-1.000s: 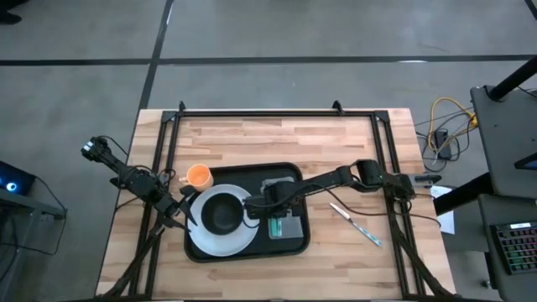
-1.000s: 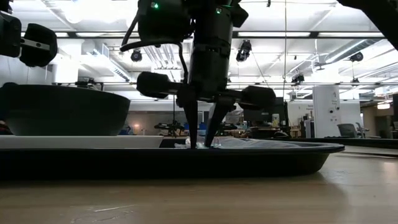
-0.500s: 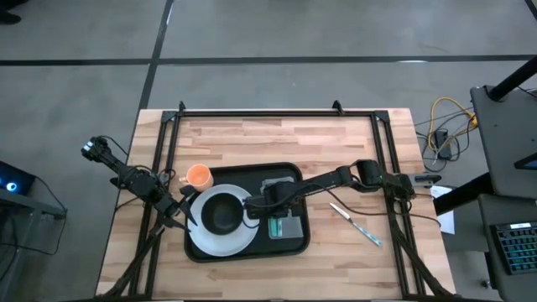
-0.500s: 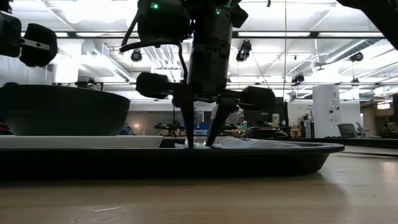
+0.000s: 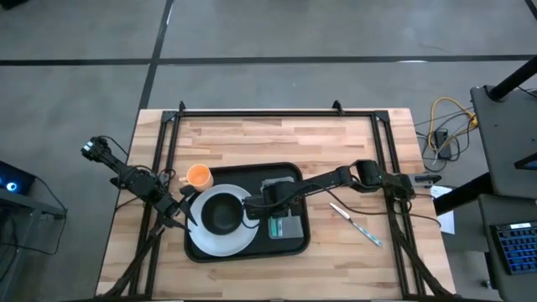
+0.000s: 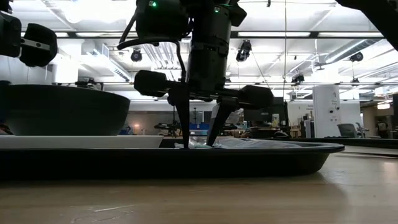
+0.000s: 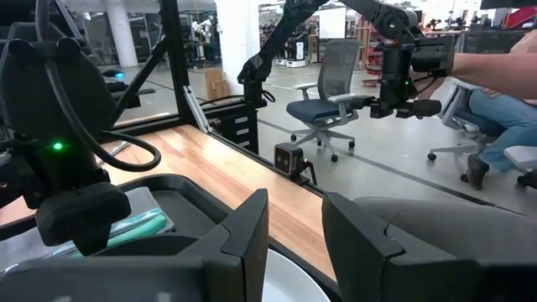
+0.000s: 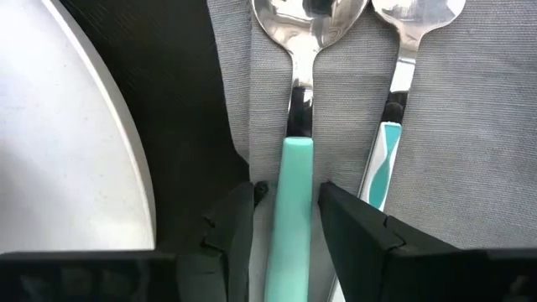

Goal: Set up tray
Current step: Put the white patterned knife on the gray napkin to the right of the white patterned fork

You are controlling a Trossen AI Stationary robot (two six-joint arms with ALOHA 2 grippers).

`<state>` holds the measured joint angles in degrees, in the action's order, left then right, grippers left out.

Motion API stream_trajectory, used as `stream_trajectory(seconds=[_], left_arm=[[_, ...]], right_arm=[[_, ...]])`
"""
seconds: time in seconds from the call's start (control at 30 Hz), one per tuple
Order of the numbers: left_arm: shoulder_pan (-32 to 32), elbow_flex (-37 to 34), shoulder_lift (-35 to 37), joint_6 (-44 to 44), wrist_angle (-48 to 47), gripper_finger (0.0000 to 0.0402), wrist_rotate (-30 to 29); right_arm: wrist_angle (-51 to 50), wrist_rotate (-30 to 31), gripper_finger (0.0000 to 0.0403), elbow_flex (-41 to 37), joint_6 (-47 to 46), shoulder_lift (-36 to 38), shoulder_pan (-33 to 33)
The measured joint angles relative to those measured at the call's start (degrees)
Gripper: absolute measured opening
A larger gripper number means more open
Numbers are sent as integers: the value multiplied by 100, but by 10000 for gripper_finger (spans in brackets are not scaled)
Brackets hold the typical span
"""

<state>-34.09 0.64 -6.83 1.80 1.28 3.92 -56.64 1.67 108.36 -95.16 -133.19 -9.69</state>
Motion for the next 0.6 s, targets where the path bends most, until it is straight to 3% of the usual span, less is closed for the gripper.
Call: stream_trajectory(seconds=[0.6], left_arm=[[0,0,-1,0,1,96,0]], right_arm=[[35,253,129,2,80,109,0]])
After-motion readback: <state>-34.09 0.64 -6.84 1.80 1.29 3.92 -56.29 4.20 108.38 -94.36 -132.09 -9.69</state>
